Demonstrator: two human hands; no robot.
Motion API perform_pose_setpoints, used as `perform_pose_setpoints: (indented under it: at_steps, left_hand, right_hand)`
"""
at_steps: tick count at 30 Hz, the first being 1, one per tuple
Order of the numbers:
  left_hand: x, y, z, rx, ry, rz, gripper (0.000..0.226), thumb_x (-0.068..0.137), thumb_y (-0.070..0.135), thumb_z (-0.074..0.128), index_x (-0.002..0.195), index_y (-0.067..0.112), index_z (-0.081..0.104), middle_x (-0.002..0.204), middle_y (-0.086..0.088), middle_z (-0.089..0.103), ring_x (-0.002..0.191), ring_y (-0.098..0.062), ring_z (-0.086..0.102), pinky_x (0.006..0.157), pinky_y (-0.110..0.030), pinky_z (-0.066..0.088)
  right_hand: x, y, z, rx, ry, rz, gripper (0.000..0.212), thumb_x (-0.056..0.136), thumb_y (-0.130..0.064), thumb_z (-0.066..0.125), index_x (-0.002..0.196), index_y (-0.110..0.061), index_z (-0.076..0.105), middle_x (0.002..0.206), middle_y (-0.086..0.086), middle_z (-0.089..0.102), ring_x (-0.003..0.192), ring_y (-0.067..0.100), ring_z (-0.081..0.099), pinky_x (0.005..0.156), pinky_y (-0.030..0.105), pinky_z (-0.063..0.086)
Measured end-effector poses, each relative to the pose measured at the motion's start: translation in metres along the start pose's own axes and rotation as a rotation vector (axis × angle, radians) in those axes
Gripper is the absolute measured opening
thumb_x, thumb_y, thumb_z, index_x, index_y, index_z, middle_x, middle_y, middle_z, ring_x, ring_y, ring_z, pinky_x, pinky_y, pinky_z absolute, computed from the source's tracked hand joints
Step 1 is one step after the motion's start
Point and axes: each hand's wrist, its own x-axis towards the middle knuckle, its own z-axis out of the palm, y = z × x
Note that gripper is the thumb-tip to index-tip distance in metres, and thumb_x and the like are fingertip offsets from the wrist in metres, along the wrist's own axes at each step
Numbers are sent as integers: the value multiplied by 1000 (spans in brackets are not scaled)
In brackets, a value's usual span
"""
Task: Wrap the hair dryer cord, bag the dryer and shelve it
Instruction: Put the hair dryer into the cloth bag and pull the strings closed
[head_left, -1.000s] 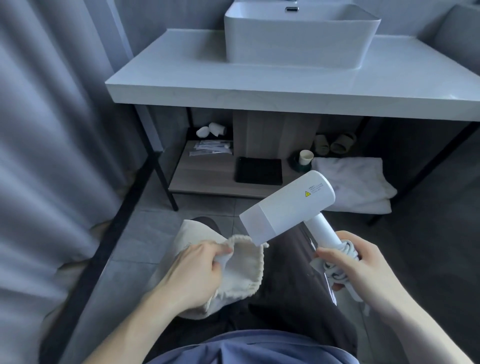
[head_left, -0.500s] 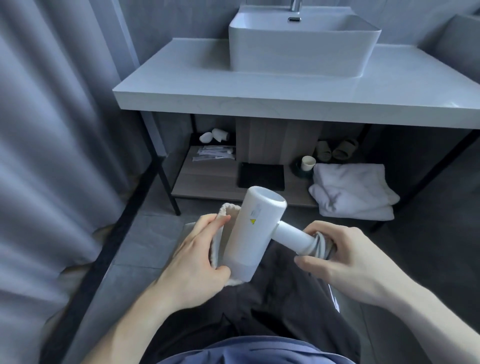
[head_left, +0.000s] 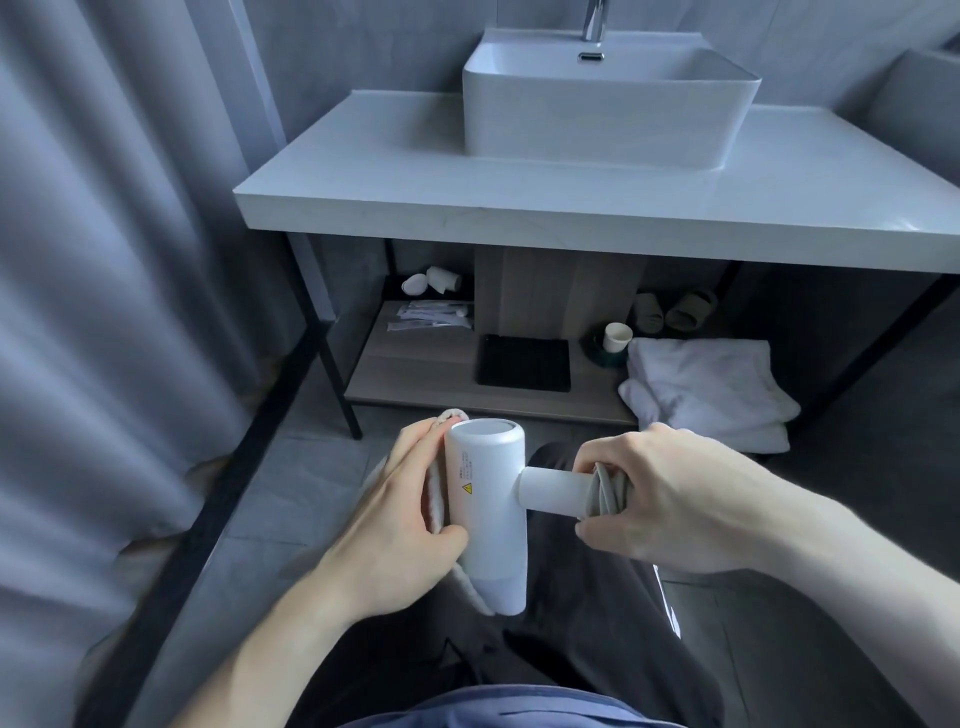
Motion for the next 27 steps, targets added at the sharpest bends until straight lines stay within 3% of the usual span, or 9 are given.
perform_pose_setpoints:
  at_steps: [6,8,10,13,17,21,27]
  left_hand:
    - [0,-1,4,-89,64,21,98,71,6,61,161,36,37,161,32,33,155,3,30,126,-44,36]
    - [0,-1,4,-129,76,18,98,69,5,61,159,38,40,161,32,35,153,-3,37,122,-48,42]
    - [1,-2,4,-170,103,20,98,67,4,61,157,39,44,161,28,38,151,-10,44,119,-52,45]
    - [3,-3,7,-184,137,38,95,66,3,62,155,33,48,161,23,41,151,-14,45,120,-54,44]
    - [6,-1,10,-140,165,73,92,68,-1,65,154,27,50,160,18,43,153,-10,40,122,-43,41]
    - [7,2,9,-45,151,127,89,71,-6,67,152,27,52,154,30,42,146,1,44,116,-23,41]
    - [6,14,-2,70,47,154,89,69,1,62,149,40,50,150,29,47,138,0,51,111,-29,46]
  right_hand:
    - [3,-12,-17,-141,2,-15,25,77,-46,64,97,-31,66,77,0,61,83,19,63,68,33,54]
    - [3,-15,-23,-185,-2,-22,22,76,-43,64,93,-29,66,75,0,58,75,17,60,62,33,52]
    - [4,-18,-28,-234,-18,-34,19,76,-40,64,88,-26,65,72,0,58,69,16,59,53,29,40]
    - [4,-24,-32,-286,-54,-61,14,74,-35,63,81,-22,62,71,-1,58,75,21,63,52,29,36]
    - [6,-35,-37,-331,-92,-88,15,76,-29,63,71,-18,53,65,-1,52,58,19,48,49,29,33]
    - [6,-46,-40,-372,-137,-106,20,78,-26,63,69,-17,47,65,-1,47,55,17,42,48,29,29]
    - [13,-51,-39,-355,-224,-64,10,78,-26,62,76,-18,58,71,-3,55,60,16,49,49,26,32]
